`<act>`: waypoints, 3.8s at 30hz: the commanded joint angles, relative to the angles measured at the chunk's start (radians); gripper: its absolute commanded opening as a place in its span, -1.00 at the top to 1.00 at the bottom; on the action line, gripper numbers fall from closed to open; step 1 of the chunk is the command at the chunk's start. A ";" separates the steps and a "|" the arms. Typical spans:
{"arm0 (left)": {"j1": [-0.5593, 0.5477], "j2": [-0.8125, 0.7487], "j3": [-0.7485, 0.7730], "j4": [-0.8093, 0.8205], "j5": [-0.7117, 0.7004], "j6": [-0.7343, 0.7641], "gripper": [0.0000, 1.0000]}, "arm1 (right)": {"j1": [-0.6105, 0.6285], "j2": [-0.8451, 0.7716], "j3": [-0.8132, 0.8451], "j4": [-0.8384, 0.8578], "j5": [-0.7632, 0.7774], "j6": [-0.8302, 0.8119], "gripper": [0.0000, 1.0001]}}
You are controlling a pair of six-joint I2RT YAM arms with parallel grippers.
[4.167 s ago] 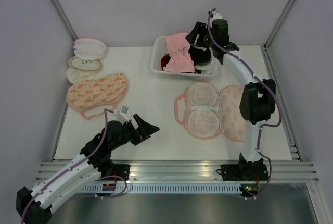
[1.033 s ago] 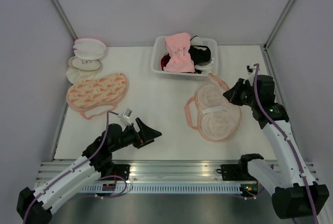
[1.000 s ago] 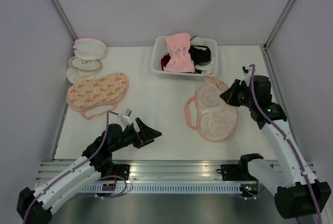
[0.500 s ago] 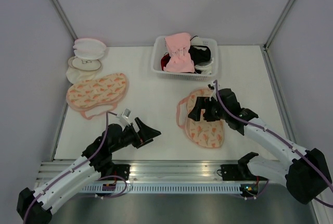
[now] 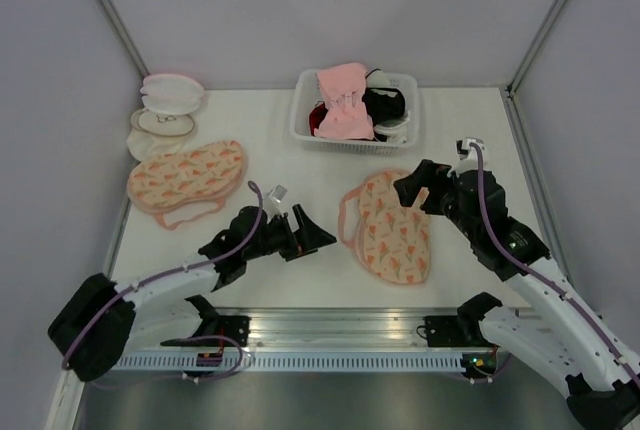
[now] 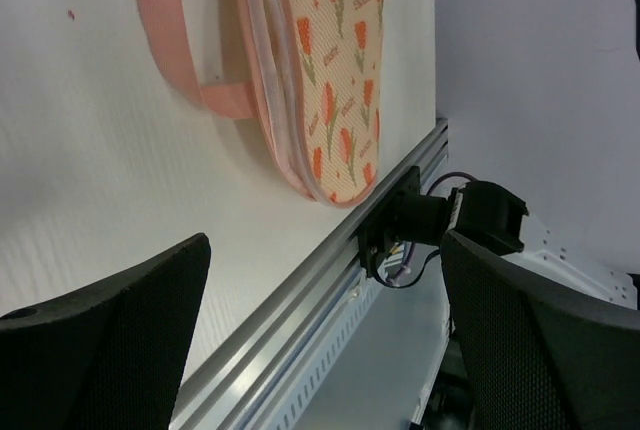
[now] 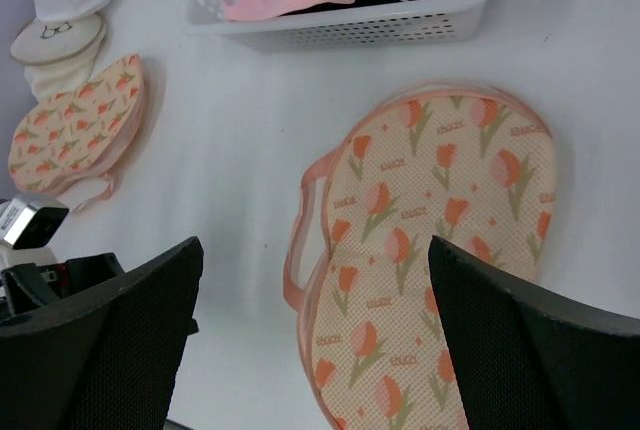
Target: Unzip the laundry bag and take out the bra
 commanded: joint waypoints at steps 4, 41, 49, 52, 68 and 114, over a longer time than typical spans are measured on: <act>0.002 0.360 0.116 0.341 0.092 0.061 -0.99 | 0.000 -0.100 -0.002 -0.140 0.119 0.013 -0.96; -0.067 0.665 0.318 0.469 0.097 0.058 0.95 | 0.000 -0.205 -0.055 -0.196 0.116 -0.006 -0.94; 0.005 0.062 0.313 -0.146 -0.249 0.205 0.95 | 0.000 -0.211 -0.056 -0.205 0.103 -0.010 -0.95; 0.068 -0.086 0.363 -0.310 -0.375 0.245 0.95 | 0.001 -0.203 -0.058 -0.194 0.087 -0.009 -0.94; 0.374 -0.155 0.545 -0.424 -0.983 0.602 0.95 | 0.000 -0.148 -0.032 -0.199 0.014 -0.030 -0.93; 0.852 0.307 0.261 -0.111 -0.560 0.049 -0.64 | 0.000 -0.114 -0.035 -0.210 -0.063 -0.075 -0.95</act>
